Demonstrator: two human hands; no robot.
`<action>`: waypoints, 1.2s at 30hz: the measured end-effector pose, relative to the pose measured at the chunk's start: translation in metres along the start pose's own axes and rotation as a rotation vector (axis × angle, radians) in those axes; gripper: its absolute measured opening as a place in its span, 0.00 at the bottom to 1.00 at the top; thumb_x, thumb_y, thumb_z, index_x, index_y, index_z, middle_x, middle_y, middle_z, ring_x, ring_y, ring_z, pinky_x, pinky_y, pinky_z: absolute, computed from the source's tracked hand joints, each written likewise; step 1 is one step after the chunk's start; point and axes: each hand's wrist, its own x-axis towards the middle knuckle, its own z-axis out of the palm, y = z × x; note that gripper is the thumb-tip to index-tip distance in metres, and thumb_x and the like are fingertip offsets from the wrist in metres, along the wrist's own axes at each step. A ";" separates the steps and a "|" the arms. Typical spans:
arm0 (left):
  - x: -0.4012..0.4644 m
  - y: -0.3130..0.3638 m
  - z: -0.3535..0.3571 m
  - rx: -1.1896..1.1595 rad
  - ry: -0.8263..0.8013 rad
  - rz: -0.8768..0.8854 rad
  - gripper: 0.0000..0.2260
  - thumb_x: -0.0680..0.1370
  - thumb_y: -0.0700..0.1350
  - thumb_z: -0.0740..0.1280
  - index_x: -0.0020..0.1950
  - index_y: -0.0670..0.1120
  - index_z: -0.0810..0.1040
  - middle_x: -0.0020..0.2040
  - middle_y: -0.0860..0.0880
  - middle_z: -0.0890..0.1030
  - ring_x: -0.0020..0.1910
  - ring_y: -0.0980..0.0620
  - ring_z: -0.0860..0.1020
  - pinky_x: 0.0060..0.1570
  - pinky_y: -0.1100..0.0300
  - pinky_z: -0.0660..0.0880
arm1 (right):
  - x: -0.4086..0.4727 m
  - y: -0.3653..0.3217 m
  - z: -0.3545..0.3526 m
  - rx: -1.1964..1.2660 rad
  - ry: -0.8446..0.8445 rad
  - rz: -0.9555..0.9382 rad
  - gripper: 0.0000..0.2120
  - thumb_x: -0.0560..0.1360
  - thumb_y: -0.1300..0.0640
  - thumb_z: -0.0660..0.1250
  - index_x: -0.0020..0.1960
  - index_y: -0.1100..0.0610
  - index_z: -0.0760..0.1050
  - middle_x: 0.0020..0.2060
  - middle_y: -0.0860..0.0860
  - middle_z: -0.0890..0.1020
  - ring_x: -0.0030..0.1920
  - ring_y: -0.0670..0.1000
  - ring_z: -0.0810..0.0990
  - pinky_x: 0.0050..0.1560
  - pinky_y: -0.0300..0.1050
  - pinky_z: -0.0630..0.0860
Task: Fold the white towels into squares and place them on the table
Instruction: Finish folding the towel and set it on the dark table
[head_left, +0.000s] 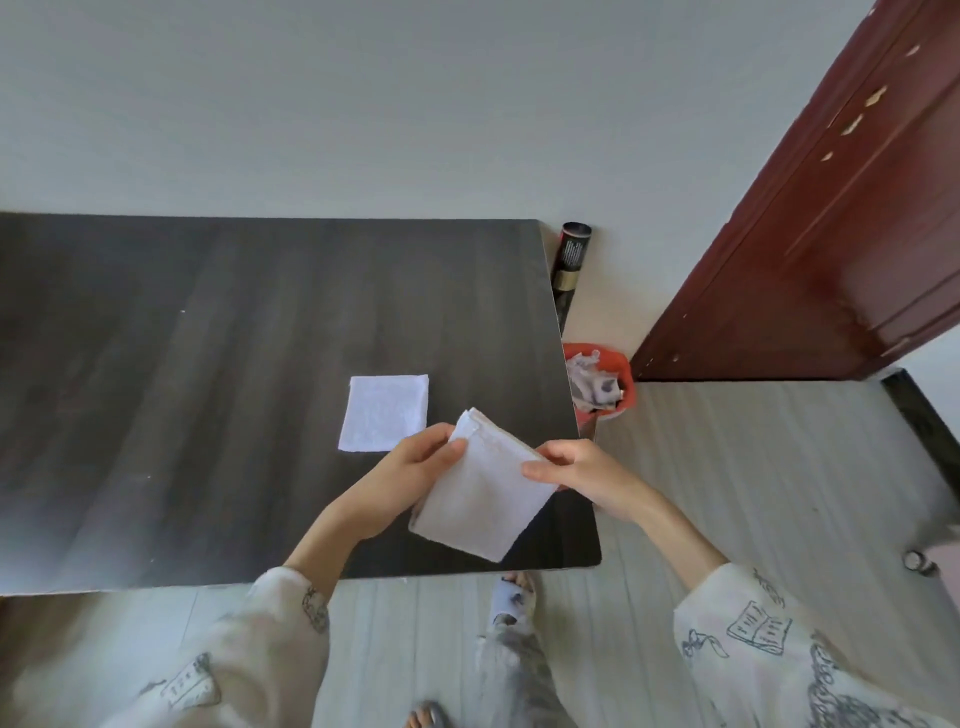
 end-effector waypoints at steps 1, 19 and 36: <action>0.014 -0.002 -0.001 -0.051 0.018 -0.036 0.13 0.79 0.53 0.58 0.56 0.46 0.75 0.51 0.46 0.80 0.49 0.49 0.79 0.50 0.56 0.77 | 0.010 0.005 -0.010 0.078 0.000 0.026 0.07 0.75 0.54 0.67 0.48 0.58 0.77 0.47 0.53 0.81 0.50 0.49 0.80 0.52 0.42 0.76; 0.189 -0.054 -0.004 -0.013 0.405 -0.354 0.08 0.81 0.46 0.58 0.57 0.46 0.72 0.52 0.48 0.77 0.51 0.49 0.78 0.42 0.59 0.79 | 0.180 0.029 -0.071 0.265 0.181 0.305 0.06 0.77 0.59 0.64 0.53 0.59 0.74 0.49 0.54 0.79 0.49 0.52 0.79 0.41 0.41 0.77; 0.227 -0.053 -0.025 0.309 0.347 -0.433 0.12 0.80 0.47 0.59 0.61 0.43 0.70 0.43 0.50 0.77 0.46 0.46 0.78 0.46 0.53 0.78 | 0.200 0.048 -0.066 -0.026 0.455 0.381 0.13 0.78 0.52 0.61 0.57 0.59 0.74 0.52 0.54 0.80 0.52 0.56 0.79 0.55 0.56 0.77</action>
